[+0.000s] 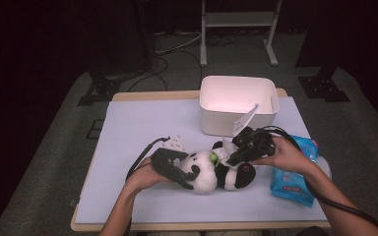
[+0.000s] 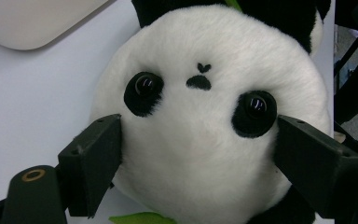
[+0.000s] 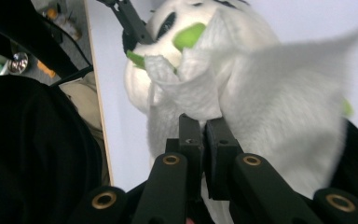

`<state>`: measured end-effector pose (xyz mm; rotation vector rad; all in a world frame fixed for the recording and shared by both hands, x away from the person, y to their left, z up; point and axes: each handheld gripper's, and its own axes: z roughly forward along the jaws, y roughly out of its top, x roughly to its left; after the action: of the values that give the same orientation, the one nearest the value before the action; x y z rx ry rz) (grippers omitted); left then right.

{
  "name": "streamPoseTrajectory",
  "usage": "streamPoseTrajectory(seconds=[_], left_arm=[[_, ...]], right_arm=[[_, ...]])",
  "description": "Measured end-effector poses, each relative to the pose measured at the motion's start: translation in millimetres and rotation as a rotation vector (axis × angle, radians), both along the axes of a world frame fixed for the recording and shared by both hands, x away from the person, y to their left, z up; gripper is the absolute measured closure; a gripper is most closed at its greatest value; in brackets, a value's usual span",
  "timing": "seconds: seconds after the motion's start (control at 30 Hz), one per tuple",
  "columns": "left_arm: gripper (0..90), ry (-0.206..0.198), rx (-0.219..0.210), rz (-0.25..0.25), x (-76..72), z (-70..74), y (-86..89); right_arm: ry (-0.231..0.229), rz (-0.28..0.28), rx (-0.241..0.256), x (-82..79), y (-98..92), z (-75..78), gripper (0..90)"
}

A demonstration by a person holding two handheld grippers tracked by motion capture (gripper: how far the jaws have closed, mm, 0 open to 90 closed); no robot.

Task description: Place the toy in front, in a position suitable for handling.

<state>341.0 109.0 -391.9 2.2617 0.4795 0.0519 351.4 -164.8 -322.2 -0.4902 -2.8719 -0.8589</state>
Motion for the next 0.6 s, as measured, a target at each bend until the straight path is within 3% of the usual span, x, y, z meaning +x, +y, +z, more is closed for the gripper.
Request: streamPoseTrajectory(seconds=[0.1, 0.2, 0.37, 0.6], left_arm=[[15.9, 0.0, 0.0, 0.004, 0.4, -0.4, 0.4], [15.9, 0.005, -0.007, 0.008, 0.8, -0.5, 0.7], [15.9, 0.002, -0.008, 0.005, 0.8, -0.4, 0.4], [15.9, 0.004, -0.013, 0.01, 1.3, -0.8, 0.7]], right_arm=[[-0.001, 0.02, -0.015, -0.2, 9.9, -2.4, 85.9], [0.0, 0.013, -0.019, 1.2, 8.0, -1.4, 85.9], [0.011, -0.053, -0.035, 4.8, -14.9, -6.4, 85.9], [0.023, -0.123, -0.005, 10.3, -43.2, -11.5, 86.0]])
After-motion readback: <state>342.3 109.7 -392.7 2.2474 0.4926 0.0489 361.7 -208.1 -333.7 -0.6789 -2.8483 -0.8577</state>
